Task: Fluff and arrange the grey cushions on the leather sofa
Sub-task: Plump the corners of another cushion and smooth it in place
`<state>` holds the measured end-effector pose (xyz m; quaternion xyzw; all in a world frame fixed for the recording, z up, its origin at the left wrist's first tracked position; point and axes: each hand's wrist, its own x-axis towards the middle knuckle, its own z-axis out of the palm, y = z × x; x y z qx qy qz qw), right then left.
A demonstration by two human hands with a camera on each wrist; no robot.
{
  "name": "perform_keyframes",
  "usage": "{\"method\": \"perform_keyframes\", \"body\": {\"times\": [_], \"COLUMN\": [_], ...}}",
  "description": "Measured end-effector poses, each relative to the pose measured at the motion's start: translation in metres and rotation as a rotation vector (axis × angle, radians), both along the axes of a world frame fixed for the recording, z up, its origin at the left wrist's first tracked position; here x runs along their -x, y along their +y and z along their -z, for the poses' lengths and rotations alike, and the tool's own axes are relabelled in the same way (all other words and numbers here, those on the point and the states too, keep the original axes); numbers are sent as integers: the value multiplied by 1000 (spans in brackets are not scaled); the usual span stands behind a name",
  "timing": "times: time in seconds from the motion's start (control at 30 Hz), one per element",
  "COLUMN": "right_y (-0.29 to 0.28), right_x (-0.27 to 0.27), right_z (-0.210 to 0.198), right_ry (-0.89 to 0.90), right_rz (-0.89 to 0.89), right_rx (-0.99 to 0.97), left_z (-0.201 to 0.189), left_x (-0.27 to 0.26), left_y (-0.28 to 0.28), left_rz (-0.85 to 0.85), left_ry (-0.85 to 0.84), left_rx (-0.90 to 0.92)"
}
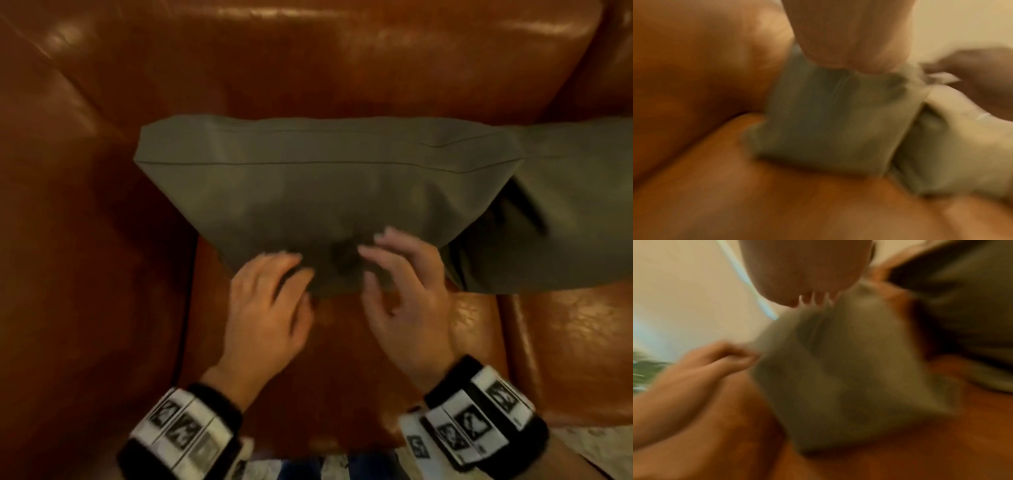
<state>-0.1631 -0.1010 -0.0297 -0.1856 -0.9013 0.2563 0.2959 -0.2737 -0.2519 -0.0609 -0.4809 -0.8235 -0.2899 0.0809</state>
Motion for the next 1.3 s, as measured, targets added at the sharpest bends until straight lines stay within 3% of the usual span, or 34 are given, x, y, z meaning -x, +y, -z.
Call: {"method": "perform_keyframes", "body": {"times": [0.07, 0.17, 0.27, 0.37, 0.47, 0.57, 0.67, 0.8, 0.93, 1.03, 1.1, 1.17, 1.23, 1.3], "right_y": [-2, 26, 57, 82, 74, 19, -12, 18, 14, -9, -18, -13, 1, 12], "right_x": [38, 74, 66, 43, 26, 23, 7, -29, -47, -31, -6, 16, 30, 35], "right_z": [-7, 5, 20, 20, 14, 18, 43, 61, 56, 47, 43, 44, 45, 48], "right_ry": [23, -170, -328, -422, -339, -123, -233, -349, -203, -144, -218, -295, -426, -652], "right_rz": [-62, -13, 67, 157, 200, -75, -268, -206, -42, -87, -127, -70, -7, -63], "right_rx": [-15, -28, -146, -141, -118, -89, -86, -123, -50, 68, 225, 334, 392, 437], "left_z": [-18, -23, -12, -8, -16, -11, 16, 30, 23, 17, 17, 23, 30, 37], "left_x": [6, 33, 66, 92, 84, 31, 4, 38, 37, 12, 3, 7, 17, 24], "left_y": [38, 75, 66, 31, 17, 32, 25, -23, -60, -38, -12, 10, 23, 31], "left_rz": [-14, -67, -153, -271, -294, -74, 98, -27, -136, 28, 134, 122, 101, 141], "left_ry": [25, 8, 54, 46, 49, 122, 162, 195, 131, -60, -354, -621, -752, -822], "left_rx": [-20, 187, 384, 440, 411, 306, 412, 469, 340, 223, 292, 339, 384, 546]}}
